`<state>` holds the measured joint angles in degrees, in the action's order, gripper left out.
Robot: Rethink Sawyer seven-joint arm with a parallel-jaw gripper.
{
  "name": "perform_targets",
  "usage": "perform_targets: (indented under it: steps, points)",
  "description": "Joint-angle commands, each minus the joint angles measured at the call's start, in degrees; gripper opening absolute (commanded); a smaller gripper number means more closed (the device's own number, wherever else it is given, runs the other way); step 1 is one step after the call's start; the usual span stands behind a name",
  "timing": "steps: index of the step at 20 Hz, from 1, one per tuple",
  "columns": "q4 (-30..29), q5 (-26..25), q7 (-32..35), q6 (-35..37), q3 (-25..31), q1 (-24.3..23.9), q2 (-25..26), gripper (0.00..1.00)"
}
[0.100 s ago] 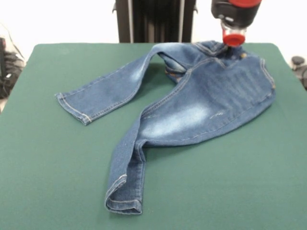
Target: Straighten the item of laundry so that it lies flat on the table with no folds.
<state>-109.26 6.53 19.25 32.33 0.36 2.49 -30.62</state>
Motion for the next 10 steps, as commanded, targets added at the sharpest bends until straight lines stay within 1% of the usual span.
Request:
perform_targets:
  steps: [1, 2, 3, 4, 5, 6, 10]
  points:
    - [-2.53, 7.04, 28.68, -12.94, -1.19, 0.96, 2.94, 1.00]
    - [-2.46, 6.76, 28.26, -13.51, -0.62, 0.45, 2.31, 1.00]
    - [-1.96, 5.49, 25.73, -13.72, 1.46, -0.71, 1.47, 1.00]
    - [-1.46, 3.69, 24.25, -12.03, 1.19, -0.90, 0.45, 1.00]
    - [-0.38, 2.36, 25.07, -7.62, -1.81, 0.82, -0.66, 1.00]
    - [0.30, 0.91, 25.21, -3.90, -3.58, 1.88, -2.28, 1.00]
    - [2.32, -0.47, 26.79, 5.54, -5.52, 3.63, -7.10, 1.00]
